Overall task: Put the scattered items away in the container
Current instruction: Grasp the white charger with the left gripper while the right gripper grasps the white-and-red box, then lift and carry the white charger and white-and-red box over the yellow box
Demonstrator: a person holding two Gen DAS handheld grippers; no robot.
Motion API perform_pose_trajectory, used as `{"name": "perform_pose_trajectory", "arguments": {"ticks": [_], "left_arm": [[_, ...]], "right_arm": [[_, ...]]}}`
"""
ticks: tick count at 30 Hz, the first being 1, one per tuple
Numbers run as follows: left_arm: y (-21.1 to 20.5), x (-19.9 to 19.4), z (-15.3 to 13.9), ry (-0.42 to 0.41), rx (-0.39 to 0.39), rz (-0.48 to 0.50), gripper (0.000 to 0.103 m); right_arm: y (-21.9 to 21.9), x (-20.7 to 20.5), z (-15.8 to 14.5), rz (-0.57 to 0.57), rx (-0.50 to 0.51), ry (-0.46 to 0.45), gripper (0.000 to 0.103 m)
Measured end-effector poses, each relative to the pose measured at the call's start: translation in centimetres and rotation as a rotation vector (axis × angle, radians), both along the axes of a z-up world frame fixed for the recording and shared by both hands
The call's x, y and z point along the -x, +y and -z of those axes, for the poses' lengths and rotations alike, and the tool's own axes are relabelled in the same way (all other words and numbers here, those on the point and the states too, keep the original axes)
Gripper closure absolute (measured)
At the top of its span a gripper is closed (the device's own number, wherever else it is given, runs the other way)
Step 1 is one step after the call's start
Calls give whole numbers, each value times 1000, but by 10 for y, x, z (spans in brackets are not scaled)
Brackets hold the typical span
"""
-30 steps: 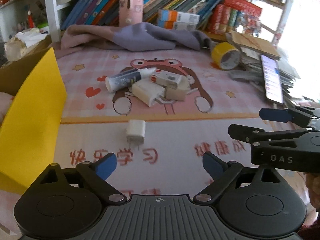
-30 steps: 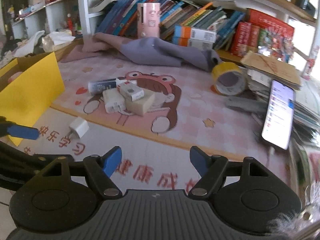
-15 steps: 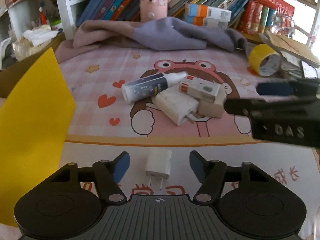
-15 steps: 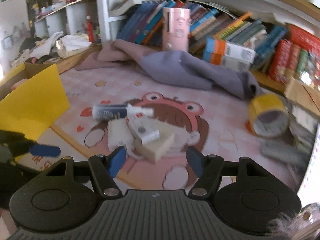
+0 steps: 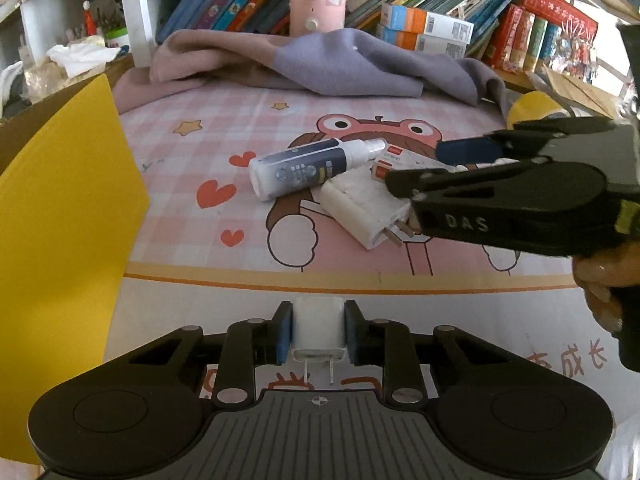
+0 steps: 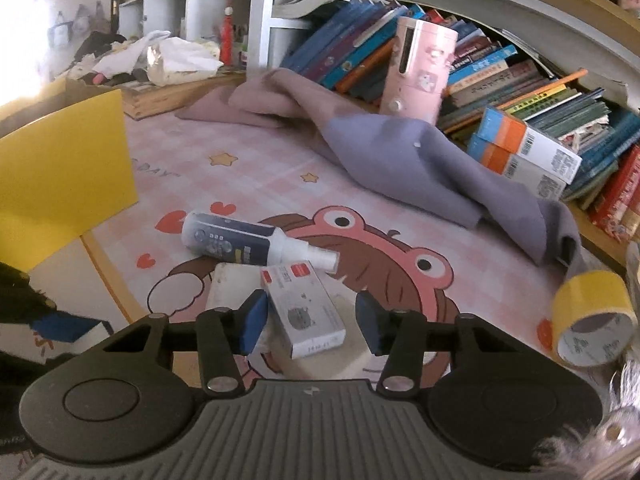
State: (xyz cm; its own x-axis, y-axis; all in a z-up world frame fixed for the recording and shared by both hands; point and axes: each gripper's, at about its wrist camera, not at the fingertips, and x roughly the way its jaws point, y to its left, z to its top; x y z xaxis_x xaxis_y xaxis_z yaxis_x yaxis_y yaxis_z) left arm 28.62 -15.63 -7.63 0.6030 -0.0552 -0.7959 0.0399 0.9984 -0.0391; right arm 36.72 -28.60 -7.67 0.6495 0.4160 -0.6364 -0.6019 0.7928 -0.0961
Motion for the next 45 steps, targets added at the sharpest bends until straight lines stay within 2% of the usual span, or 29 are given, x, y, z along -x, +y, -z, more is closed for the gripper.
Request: {"name": "perform_pose_trajectory", "arguments": {"ticks": [2,3,9,16,24,33,40,45], "left_arm": [[0,1,0,5,7,1,78],[0,2,-1,8,11,0,78],[2,9,-10,-12,18,-13,78],[1,20,-29,-53,36,-8,78],[-4,36,-53,-88,66,57,78],[4,62,-77,-118,96,122,78],[23,92,-97,-155,134,163,78],[34,114,-106,-189,131,216,78]], "right_arm": [[2,-2,1,-10,-6,2,60],[3,-4,1,-18,-13,8,66],[3,-3,-3,-19,-22,33,74],[-13,14,-23,18,-91,33,74],[-30,43,-49,40,-106,31,74],[-41,93,-82,34,-109,-2,74],[-39,137,-97,63,-108,8,74],[-28,170,-101,96,-100,10,74]]}}
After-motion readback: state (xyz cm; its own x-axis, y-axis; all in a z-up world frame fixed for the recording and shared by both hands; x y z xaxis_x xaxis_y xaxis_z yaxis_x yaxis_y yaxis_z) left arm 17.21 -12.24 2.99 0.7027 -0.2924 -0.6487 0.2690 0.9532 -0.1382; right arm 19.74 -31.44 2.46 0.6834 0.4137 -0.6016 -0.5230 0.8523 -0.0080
